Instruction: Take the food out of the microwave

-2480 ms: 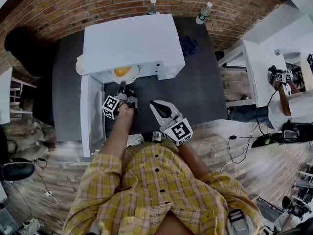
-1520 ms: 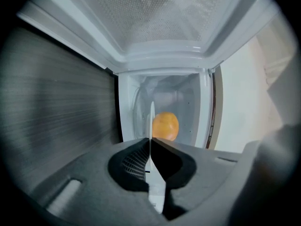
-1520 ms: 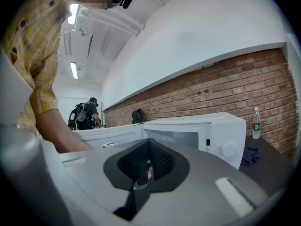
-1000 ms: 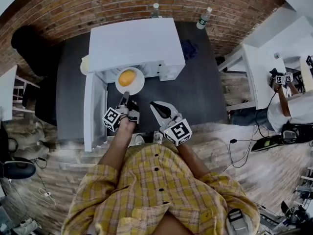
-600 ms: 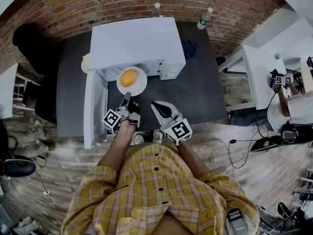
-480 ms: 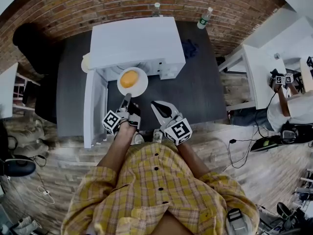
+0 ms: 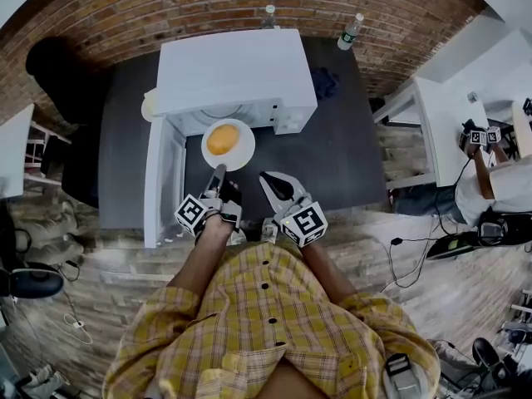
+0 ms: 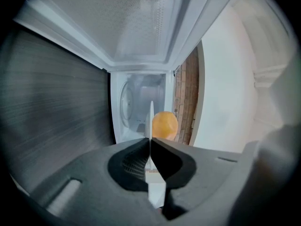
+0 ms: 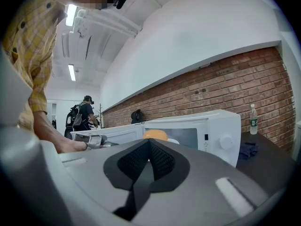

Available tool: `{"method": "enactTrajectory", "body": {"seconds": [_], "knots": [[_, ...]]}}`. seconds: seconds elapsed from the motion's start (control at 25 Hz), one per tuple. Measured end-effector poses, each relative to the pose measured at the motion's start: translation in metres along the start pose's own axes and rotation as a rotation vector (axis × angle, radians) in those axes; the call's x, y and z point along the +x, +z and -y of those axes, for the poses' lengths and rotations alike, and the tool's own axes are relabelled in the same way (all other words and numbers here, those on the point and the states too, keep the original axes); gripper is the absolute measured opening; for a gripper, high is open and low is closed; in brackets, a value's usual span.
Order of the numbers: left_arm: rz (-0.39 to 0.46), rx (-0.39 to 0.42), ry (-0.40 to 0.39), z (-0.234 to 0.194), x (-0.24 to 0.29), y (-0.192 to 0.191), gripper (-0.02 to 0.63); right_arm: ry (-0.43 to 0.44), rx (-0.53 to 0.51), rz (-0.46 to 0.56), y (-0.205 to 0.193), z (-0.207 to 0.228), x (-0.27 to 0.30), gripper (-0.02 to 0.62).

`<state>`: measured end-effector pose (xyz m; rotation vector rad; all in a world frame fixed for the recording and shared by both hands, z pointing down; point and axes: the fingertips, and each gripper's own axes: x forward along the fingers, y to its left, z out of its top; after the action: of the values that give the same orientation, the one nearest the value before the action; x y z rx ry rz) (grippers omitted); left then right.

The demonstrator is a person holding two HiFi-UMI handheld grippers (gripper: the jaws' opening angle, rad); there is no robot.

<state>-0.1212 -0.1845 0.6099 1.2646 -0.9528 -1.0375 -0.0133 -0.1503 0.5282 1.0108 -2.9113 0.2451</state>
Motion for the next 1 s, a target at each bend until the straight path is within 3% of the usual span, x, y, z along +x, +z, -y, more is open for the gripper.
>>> {"method": "enactTrajectory", "body": {"seconds": [1.0], "knots": [[-0.022, 0.016, -0.019, 0.017, -0.031, -0.004, 0.011, 0.010, 0.012, 0.003, -0.002, -0.011, 0.005, 0.003]]}}
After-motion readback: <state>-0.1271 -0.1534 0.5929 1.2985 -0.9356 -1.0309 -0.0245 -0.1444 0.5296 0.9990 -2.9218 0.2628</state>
